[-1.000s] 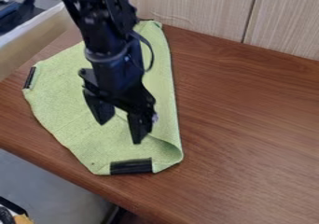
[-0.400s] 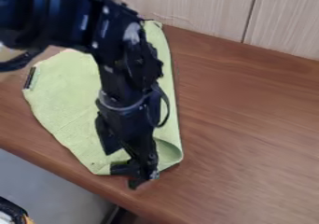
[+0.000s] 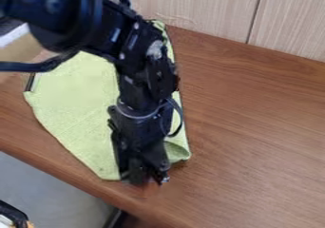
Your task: Fold the cloth from bottom right to top left
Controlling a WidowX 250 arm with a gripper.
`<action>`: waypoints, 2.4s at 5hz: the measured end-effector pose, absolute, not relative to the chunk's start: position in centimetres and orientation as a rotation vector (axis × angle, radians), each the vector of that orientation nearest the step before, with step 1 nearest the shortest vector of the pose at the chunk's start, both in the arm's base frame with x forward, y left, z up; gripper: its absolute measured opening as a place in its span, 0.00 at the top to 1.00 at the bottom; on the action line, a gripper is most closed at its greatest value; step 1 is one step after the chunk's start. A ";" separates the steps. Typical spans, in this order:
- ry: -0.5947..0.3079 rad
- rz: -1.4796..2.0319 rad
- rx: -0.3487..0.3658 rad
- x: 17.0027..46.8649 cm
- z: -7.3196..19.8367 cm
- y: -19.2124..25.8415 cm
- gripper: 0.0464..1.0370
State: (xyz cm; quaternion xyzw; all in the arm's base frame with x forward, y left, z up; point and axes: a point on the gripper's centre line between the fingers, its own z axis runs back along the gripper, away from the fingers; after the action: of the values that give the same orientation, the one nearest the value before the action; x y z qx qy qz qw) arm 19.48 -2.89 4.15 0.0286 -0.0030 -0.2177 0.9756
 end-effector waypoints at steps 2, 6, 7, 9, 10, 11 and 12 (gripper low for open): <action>-0.014 -0.414 0.063 20.1 4.2 -2.6 0.96; -0.020 -0.316 0.004 26.5 9.2 0.6 0.98; -0.019 -0.266 -0.040 29.7 9.6 2.3 0.98; 0.021 -0.174 -0.052 34.5 7.7 6.0 0.96; 0.070 -0.142 -0.052 34.6 6.1 6.9 0.88; 0.081 -0.134 -0.036 34.5 5.9 7.2 0.66; 0.078 -0.146 -0.033 34.6 5.9 7.0 0.35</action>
State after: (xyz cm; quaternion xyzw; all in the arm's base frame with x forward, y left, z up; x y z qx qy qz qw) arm 34.58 6.99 5.91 -0.0164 0.0392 -0.0730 0.9964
